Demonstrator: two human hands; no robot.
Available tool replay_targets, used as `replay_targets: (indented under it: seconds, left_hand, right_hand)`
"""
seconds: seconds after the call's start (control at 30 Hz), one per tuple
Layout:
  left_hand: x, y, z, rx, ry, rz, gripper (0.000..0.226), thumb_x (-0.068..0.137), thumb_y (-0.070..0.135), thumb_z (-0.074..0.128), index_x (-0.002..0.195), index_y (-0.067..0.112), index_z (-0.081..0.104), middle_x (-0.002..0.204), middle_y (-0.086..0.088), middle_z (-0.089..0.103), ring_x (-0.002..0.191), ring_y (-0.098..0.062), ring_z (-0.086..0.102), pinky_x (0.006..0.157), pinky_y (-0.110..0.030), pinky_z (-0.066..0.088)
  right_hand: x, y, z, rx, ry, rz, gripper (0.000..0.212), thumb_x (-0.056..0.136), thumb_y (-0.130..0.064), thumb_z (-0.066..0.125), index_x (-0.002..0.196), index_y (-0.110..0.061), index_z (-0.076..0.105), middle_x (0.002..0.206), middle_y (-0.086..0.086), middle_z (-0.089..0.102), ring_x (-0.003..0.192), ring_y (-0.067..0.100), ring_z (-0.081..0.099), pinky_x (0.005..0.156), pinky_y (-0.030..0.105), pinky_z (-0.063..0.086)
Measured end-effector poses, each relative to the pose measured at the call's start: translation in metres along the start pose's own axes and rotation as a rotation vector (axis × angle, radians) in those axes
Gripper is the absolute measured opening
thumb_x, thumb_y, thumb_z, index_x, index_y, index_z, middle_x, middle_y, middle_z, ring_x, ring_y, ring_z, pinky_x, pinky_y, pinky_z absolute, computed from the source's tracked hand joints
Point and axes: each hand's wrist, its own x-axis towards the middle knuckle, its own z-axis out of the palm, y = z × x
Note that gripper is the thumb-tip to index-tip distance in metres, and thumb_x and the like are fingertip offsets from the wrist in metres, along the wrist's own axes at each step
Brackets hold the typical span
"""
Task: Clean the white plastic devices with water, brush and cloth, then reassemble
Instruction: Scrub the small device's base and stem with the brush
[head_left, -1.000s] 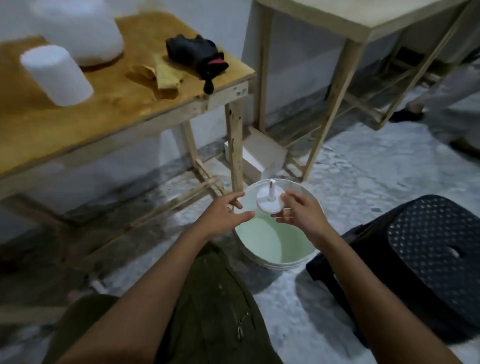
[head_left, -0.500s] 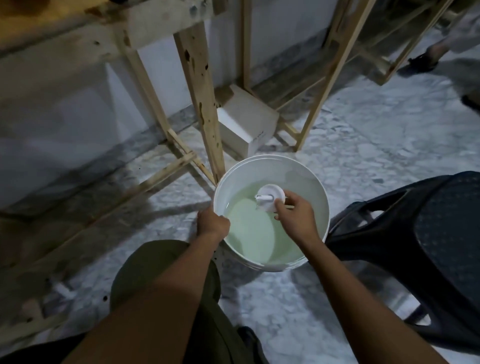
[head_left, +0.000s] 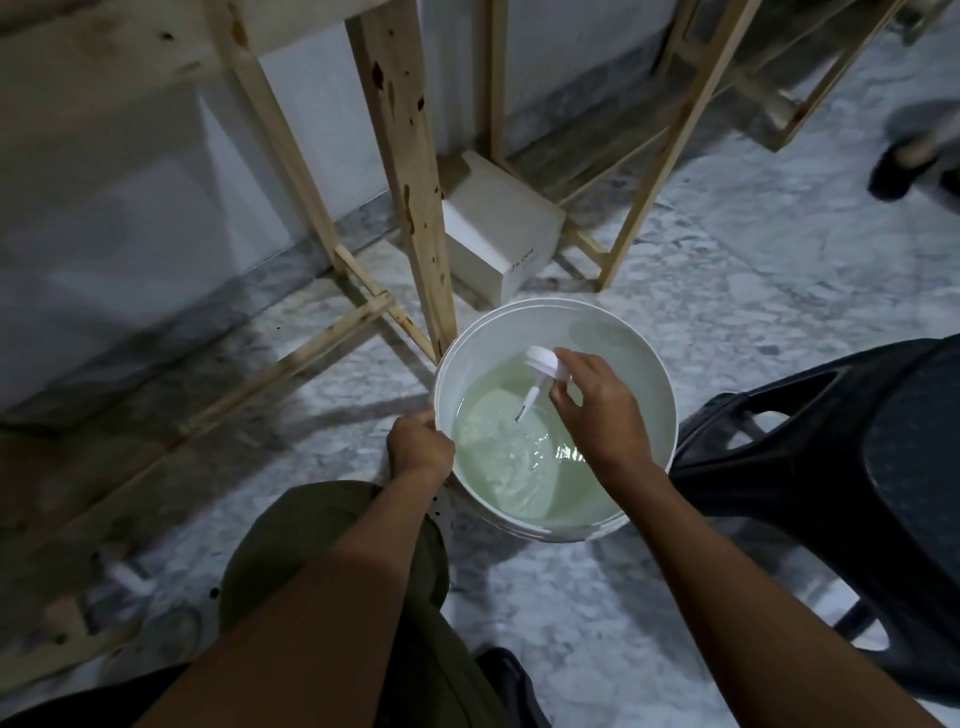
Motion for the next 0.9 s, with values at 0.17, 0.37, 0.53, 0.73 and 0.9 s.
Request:
replay_targets:
  seconds: [0.17, 0.37, 0.53, 0.73, 0.9]
  left_hand:
    - [0.004, -0.004, 0.002, -0.005, 0.004, -0.004, 0.036, 0.091, -0.003, 0.053, 0.123, 0.007, 0.068, 0.116, -0.013, 0.07, 0.105, -0.03, 0.064, 0.079, -0.026, 0.047]
    - [0.008, -0.008, 0.005, -0.001, 0.009, -0.013, 0.036, 0.091, -0.001, 0.054, 0.124, 0.007, 0.067, 0.117, -0.014, 0.07, 0.107, -0.031, 0.064, 0.088, -0.033, 0.052]
    - [0.01, -0.009, 0.007, 0.004, 0.011, -0.01, 0.037, 0.091, 0.0, 0.054, 0.126, 0.007, 0.066, 0.117, -0.014, 0.069, 0.108, -0.031, 0.064, 0.09, -0.035, 0.052]
    - [0.013, -0.012, 0.006, -0.005, 0.003, 0.0, 0.036, 0.091, 0.0, 0.055, 0.125, 0.006, 0.067, 0.116, -0.017, 0.069, 0.109, -0.032, 0.064, 0.092, -0.036, 0.051]
    - [0.013, -0.013, 0.006, -0.007, -0.007, -0.002, 0.037, 0.091, -0.002, 0.054, 0.126, 0.005, 0.066, 0.117, -0.021, 0.068, 0.111, -0.035, 0.062, 0.094, -0.038, 0.051]
  right_hand:
    - [-0.003, 0.006, 0.004, -0.017, 0.059, -0.07, 0.036, 0.083, -0.004, 0.072, 0.118, -0.008, 0.069, 0.111, 0.008, 0.069, 0.092, 0.024, 0.068, 0.065, 0.03, 0.055]
    - [-0.007, 0.013, 0.005, -0.009, 0.074, -0.042, 0.037, 0.083, -0.005, 0.072, 0.119, -0.008, 0.069, 0.111, 0.009, 0.069, 0.091, 0.025, 0.068, 0.065, 0.033, 0.057]
    - [-0.011, 0.01, 0.006, 0.026, 0.083, 0.026, 0.037, 0.083, -0.004, 0.072, 0.119, -0.009, 0.069, 0.111, 0.008, 0.069, 0.091, 0.021, 0.066, 0.071, 0.026, 0.051]
    - [-0.019, 0.004, 0.007, 0.081, 0.102, 0.151, 0.036, 0.083, -0.003, 0.07, 0.118, -0.012, 0.07, 0.111, 0.007, 0.068, 0.089, 0.019, 0.066, 0.075, 0.015, 0.041]
    - [-0.023, -0.001, 0.009, 0.133, 0.133, 0.188, 0.036, 0.085, -0.002, 0.069, 0.121, -0.01, 0.069, 0.11, 0.009, 0.067, 0.091, 0.018, 0.064, 0.077, 0.013, 0.039]
